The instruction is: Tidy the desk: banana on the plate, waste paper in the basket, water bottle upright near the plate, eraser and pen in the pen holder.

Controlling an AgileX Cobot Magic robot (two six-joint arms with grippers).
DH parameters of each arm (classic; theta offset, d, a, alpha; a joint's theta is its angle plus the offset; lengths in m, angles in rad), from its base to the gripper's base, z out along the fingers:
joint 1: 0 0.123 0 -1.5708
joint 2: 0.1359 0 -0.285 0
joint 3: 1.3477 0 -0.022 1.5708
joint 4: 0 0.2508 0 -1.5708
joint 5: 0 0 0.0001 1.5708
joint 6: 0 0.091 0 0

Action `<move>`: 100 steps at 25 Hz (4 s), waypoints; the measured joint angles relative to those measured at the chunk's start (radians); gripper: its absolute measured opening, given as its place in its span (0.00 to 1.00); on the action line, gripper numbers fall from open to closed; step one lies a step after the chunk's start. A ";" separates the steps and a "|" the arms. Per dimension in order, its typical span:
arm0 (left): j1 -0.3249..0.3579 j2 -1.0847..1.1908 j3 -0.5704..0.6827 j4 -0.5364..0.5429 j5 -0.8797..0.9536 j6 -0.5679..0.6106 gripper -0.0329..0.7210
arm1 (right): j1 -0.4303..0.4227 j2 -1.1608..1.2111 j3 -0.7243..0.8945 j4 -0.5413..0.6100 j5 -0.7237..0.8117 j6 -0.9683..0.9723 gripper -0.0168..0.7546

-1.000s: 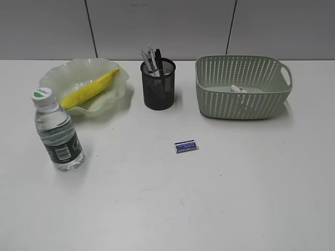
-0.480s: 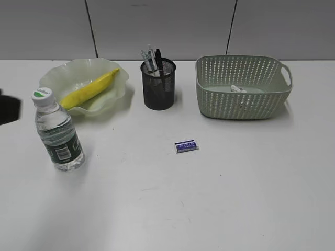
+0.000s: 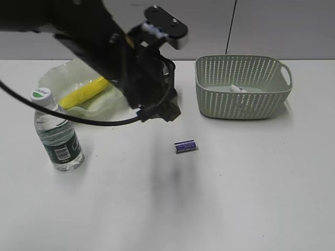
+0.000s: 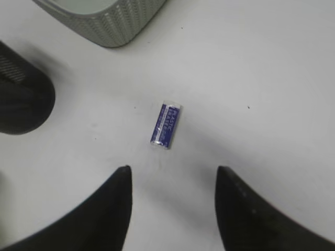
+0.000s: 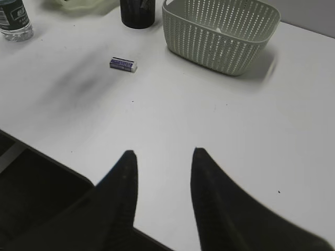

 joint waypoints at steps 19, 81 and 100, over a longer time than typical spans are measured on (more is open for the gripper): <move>-0.007 0.518 -0.364 0.021 0.073 0.011 0.65 | 0.000 0.000 0.000 -0.001 0.000 0.000 0.39; 0.226 0.481 -0.363 -0.345 -0.531 -0.065 0.44 | 0.000 0.000 0.000 -0.001 -0.001 0.001 0.39; 0.227 0.001 -0.363 -0.191 -0.184 -0.065 0.54 | 0.000 0.000 0.000 -0.002 -0.001 0.001 0.39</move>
